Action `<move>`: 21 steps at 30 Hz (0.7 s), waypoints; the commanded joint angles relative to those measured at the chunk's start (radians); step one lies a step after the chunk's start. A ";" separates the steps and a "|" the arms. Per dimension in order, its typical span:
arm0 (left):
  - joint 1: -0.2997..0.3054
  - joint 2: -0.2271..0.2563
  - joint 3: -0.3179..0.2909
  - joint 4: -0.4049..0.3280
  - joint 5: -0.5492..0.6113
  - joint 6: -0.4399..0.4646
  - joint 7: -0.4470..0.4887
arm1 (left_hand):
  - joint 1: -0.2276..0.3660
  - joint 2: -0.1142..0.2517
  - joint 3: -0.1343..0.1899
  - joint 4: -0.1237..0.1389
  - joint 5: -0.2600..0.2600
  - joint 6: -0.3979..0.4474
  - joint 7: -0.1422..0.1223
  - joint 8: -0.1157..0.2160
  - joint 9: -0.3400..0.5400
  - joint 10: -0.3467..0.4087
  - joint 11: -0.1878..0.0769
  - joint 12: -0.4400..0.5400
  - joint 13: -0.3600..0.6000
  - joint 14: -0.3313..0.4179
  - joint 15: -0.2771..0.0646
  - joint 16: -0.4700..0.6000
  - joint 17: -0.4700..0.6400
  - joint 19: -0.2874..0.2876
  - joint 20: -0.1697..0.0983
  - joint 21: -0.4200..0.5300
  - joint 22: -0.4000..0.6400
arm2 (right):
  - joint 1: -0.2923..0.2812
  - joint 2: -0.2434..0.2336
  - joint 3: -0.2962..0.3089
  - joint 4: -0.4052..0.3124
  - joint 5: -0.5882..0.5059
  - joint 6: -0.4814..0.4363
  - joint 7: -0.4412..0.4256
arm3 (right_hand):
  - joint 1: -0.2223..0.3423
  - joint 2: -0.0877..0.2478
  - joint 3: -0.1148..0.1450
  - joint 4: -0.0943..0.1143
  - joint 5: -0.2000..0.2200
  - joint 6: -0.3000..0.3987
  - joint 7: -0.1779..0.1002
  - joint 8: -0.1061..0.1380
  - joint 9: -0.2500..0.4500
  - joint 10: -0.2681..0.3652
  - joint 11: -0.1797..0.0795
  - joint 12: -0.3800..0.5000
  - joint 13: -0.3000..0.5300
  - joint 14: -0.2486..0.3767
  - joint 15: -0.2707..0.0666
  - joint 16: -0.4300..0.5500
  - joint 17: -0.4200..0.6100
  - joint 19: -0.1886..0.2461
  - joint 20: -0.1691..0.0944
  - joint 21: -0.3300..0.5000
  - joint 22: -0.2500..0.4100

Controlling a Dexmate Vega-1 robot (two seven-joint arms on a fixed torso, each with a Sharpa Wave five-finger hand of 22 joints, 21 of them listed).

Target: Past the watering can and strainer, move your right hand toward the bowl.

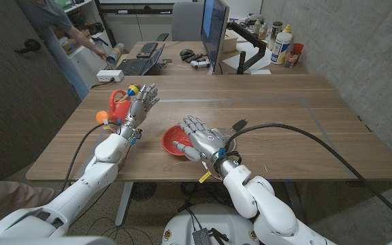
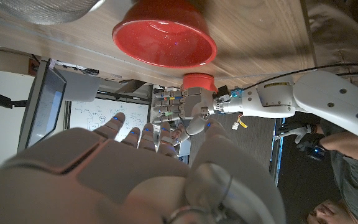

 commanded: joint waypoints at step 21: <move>-0.016 0.003 -0.001 0.063 -0.027 -0.038 -0.073 | 0.016 -0.002 -0.010 -0.001 0.010 0.027 -0.010 0.010 0.003 0.001 -0.005 0.001 0.003 -0.005 -0.049 0.002 0.002 0.005 -0.011 0.004 0.004 | 0.087 0.093 -0.124 0.148 -0.010 -0.060 0.003 | 0.015 0.014 0.037 0.009 -0.006 -0.017 -0.002 -0.006 0.004 -0.015 0.002 0.000 0.004 -0.040 -0.011 0.005 0.003 -0.001 0.001 0.003 0.004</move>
